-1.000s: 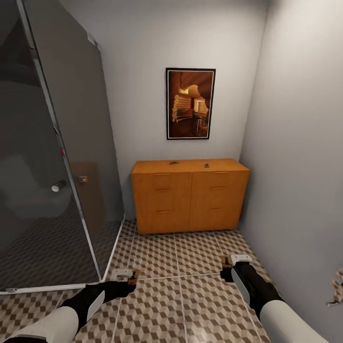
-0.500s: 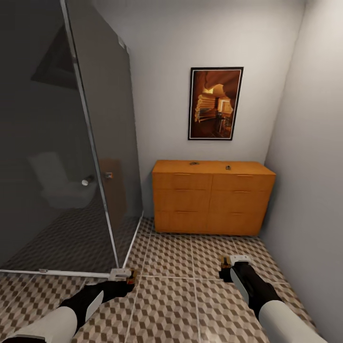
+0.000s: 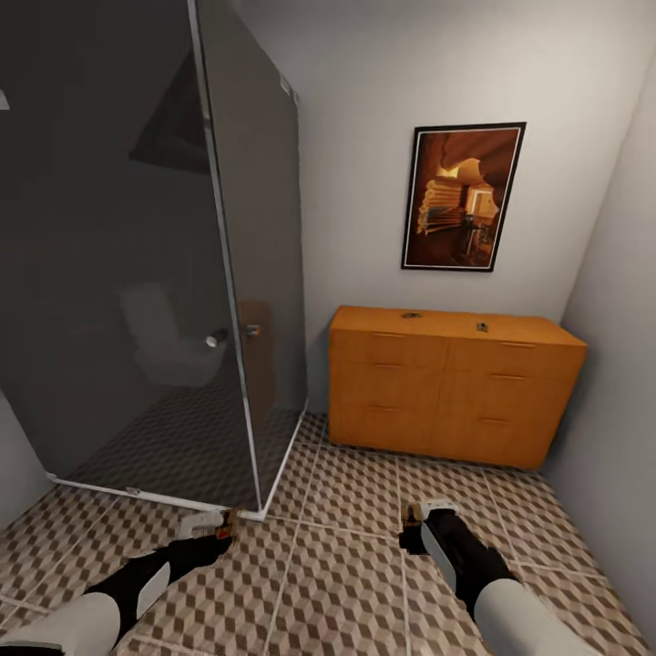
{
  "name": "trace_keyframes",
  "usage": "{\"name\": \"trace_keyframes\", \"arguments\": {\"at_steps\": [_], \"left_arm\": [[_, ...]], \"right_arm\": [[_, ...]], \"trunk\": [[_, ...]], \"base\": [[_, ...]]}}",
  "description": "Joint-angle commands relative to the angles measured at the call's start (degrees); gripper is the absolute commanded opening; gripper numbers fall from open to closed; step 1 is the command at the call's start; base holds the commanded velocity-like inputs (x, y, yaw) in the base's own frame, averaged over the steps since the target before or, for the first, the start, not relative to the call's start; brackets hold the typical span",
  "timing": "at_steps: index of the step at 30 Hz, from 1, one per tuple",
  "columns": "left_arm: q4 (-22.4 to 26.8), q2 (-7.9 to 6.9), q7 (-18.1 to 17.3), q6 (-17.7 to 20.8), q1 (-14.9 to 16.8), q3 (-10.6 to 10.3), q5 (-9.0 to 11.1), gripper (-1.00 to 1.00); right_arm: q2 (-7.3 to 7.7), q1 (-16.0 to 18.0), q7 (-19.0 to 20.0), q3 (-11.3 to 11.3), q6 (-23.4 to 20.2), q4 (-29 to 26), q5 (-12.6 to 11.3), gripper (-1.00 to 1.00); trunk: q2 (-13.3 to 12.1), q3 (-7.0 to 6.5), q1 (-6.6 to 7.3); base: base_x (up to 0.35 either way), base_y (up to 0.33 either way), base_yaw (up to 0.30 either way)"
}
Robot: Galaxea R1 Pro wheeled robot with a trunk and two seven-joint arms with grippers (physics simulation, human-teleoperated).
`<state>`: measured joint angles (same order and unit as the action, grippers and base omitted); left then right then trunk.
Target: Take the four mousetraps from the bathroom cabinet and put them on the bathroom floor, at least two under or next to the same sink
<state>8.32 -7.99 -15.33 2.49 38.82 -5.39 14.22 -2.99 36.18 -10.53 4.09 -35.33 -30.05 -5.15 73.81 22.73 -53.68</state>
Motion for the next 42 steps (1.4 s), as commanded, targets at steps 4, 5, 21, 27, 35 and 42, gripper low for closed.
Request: {"name": "trace_keyframes", "arguments": {"at_steps": [4, 5, 21, 27, 35, 42], "left_arm": [[-2.9, -0.73, 0.2, -6.6, 0.0, -0.5, 1.2, -1.00], [-3.1, -0.75, 0.2, -7.0, 0.0, -0.5, 1.2, -1.00], [-3.9, -0.71, 2.9, -9.0, 0.0, -0.7, 1.2, -1.00], [-3.9, -0.69, 2.9, -9.0, 0.0, -0.7, 1.2, -1.00], [-3.9, -0.65, 2.9, -9.0, 0.0, -0.7, 1.2, -1.00], [-3.9, -0.62, 2.9, -9.0, 0.0, -0.7, 1.2, -1.00]], "right_arm": [[-5.12, 0.0, -0.4, 0.4, -0.1, 3.3, 1.6, -1.00], [-5.50, 0.0, -0.4, 0.3, 0.0, 3.5, 2.2, -1.00], [-7.01, 0.0, -0.4, 0.3, 1.3, 5.8, 6.4, -1.00], [-7.01, 0.0, -0.4, 0.3, 1.4, 5.9, 6.5, -1.00], [-7.01, 0.0, -0.4, 0.3, 1.5, 5.9, 6.5, -1.00], [-7.01, 0.0, -0.5, 0.3, 1.5, 5.9, 6.5, -1.00]], "trunk": [[0.0, 0.07, 0.00], [0.0, 0.07, 0.00], [0.0, 0.07, 0.00], [0.0, 0.07, 0.00], [0.0, 0.07, 0.00], [0.0, 0.07, 0.00]], "base": [[0.000, 0.000, 0.280], [0.000, 0.000, 0.280], [0.000, 0.000, 0.280], [0.000, 0.000, 0.279], [0.000, 0.000, 0.283], [0.000, 0.000, 0.297]]}}
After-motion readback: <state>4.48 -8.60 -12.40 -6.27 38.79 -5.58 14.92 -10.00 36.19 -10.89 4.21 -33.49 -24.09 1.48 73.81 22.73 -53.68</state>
